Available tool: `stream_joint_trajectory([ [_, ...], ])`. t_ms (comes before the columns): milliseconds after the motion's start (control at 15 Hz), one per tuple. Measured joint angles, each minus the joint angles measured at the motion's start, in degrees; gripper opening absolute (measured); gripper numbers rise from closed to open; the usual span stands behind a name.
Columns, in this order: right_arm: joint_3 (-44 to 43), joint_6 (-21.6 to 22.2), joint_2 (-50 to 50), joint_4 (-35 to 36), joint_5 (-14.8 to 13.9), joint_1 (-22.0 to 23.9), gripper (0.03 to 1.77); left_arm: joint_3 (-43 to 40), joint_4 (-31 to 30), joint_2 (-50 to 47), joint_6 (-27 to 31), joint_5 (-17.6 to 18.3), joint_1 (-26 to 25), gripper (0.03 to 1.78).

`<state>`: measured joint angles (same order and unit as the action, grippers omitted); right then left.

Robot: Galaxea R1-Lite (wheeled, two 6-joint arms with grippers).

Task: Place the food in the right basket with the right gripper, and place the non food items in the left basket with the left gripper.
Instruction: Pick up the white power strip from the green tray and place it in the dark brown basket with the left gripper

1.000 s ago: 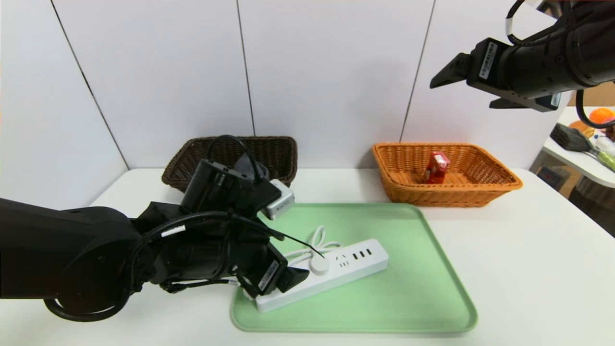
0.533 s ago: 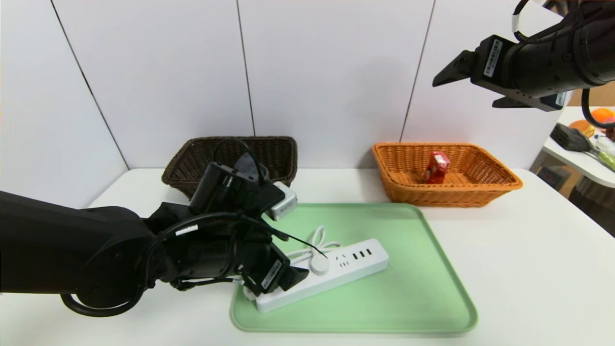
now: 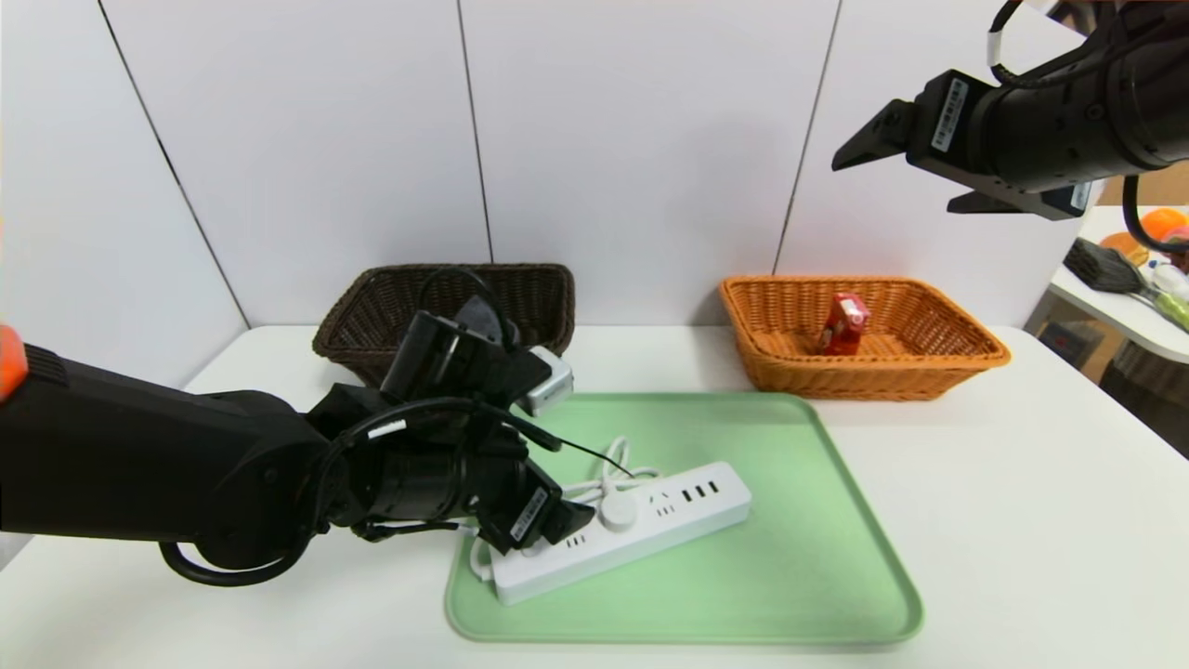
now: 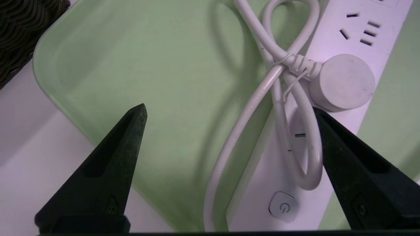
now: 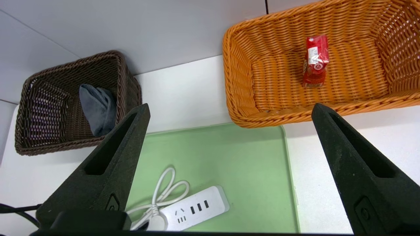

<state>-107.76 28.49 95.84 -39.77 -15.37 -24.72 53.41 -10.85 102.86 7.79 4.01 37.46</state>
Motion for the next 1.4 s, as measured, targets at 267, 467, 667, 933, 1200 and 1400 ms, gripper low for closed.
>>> stream_joint_trajectory([
  [267,0.11,0.17,0.22,0.0,-0.09,-0.68,1.69,0.06,-0.04,0.3,0.12,0.1,-0.69,1.69],
  [467,0.11,1.05,0.4,0.07,-0.22,-1.23,1.69,0.06,-0.04,0.37,0.2,0.12,-0.78,1.69],
  [667,0.11,1.19,0.46,0.05,-0.48,-1.54,1.69,-0.11,-0.09,0.35,0.34,0.2,-0.8,1.69],
  [933,0.02,1.17,0.51,0.05,-0.59,-1.66,1.69,-0.16,-0.04,0.2,0.56,0.28,-0.8,1.69],
  [1200,-0.09,1.16,0.57,0.07,-0.61,-1.84,1.69,-0.18,-1.02,0.02,0.45,0.26,-0.94,1.69],
  [1400,-0.15,1.16,0.55,0.09,-0.67,-1.95,1.69,-0.18,-1.05,-0.02,0.41,0.26,-0.98,1.69],
])
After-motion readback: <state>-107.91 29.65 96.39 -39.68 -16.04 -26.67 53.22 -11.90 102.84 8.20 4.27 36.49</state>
